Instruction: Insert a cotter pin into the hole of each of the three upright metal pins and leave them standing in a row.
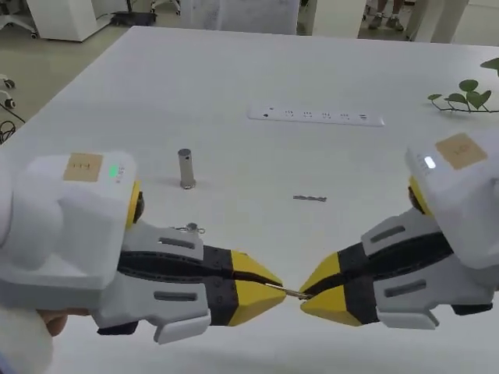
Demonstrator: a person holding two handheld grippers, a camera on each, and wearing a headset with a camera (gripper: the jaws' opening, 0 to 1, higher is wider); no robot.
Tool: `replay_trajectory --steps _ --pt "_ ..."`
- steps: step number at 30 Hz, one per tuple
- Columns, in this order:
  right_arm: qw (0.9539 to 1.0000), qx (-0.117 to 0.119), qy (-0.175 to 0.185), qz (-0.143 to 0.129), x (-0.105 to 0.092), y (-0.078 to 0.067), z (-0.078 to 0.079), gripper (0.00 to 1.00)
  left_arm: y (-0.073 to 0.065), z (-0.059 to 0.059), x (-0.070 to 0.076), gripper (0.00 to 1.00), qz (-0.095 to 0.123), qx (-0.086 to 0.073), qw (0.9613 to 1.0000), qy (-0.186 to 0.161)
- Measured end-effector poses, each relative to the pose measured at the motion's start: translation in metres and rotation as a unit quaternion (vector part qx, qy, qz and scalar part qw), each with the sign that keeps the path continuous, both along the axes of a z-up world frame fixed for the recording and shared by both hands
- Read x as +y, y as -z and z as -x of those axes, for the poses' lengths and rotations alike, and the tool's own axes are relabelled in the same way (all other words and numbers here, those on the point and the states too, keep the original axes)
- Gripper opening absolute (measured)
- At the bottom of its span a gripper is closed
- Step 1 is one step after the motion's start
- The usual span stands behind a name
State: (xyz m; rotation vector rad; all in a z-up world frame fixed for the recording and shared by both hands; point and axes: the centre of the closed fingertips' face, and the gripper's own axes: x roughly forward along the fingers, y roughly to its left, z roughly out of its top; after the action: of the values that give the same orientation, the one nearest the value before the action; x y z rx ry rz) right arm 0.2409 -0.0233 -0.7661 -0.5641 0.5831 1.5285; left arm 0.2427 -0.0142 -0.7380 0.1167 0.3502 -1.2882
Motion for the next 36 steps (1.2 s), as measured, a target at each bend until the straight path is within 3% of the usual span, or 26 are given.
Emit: replay_trajectory --steps 17,20,29,32,33,36 --pt "0.9999 0.002 -0.005 0.01 0.0 -0.005 -0.002 0.04 0.008 -0.001 0.004 0.01 -0.013 0.007 0.9999 -0.005" --pt "0.9999 0.003 -0.004 0.014 0.0 -0.007 -0.002 0.04 0.013 -0.003 0.005 0.01 -0.015 0.018 0.9996 -0.013" --pt "0.9997 0.003 0.01 0.021 -0.001 -0.006 -0.003 0.03 0.013 -0.007 0.007 0.03 -0.014 0.024 0.9991 -0.032" --pt "0.9996 0.001 0.017 0.024 -0.001 -0.004 -0.003 0.03 0.019 -0.008 0.01 0.03 -0.024 0.028 0.9986 -0.037" --pt "0.9995 0.002 0.018 0.024 -0.001 -0.003 -0.002 0.03 0.022 -0.01 0.012 0.05 -0.03 0.036 0.9979 -0.046" --pt "0.9992 0.002 0.029 0.025 -0.002 -0.001 -0.003 0.03 0.026 -0.013 0.016 0.16 -0.04 0.025 0.9975 -0.054"
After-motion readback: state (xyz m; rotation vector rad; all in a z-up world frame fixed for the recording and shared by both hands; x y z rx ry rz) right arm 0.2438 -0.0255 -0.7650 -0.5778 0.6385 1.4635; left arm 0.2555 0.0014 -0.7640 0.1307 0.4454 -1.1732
